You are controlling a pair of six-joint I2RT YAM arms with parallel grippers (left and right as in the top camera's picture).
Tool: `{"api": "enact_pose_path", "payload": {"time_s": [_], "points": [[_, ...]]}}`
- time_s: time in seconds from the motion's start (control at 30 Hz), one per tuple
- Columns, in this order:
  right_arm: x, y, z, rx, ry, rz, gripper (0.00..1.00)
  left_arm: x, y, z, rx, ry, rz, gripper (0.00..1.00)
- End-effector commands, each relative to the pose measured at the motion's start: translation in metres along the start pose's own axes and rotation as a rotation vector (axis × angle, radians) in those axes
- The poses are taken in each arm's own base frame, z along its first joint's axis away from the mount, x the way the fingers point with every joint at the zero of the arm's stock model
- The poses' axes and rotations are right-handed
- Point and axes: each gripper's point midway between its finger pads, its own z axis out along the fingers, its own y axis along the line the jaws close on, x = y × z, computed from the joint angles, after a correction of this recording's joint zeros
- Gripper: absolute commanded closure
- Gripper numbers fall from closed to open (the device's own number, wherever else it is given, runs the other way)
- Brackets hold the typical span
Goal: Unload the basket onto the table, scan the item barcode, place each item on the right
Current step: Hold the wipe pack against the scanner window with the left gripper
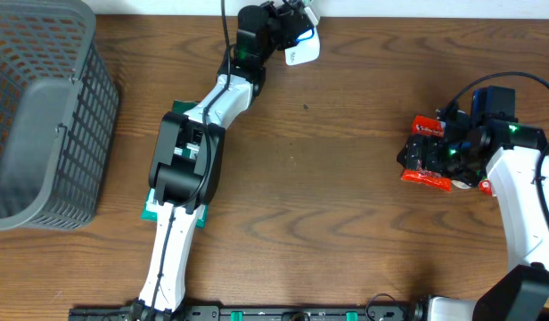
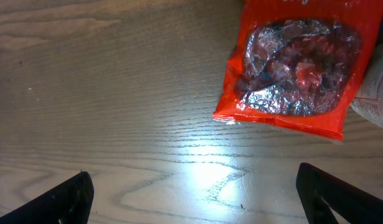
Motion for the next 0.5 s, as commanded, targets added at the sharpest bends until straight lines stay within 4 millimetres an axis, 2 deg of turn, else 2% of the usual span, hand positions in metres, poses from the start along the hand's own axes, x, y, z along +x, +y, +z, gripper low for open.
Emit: {"api": "enact_pose_path", "payload": {"time_s": [0.0, 0.13, 0.33, 0.47], "points": [[-0.002, -0.001, -0.007, 0.003, -0.024, 0.007, 0.01, -0.014, 0.004, 0.001, -0.008, -0.033, 0.112, 0.93], [-0.002, -0.001, -0.007, 0.003, -0.024, 0.007, 0.01, -0.024, -0.007, 0.003, 0.007, -0.047, 0.142, 0.93], [-0.002, -0.001, -0.007, 0.003, -0.024, 0.007, 0.01, -0.026, -0.049, 0.006, 0.120, -0.006, 0.261, 0.93], [-0.002, -0.001, -0.007, 0.003, -0.024, 0.007, 0.01, -0.026, -0.058, 0.008, 0.116, 0.039, 0.376, 0.93]]}}
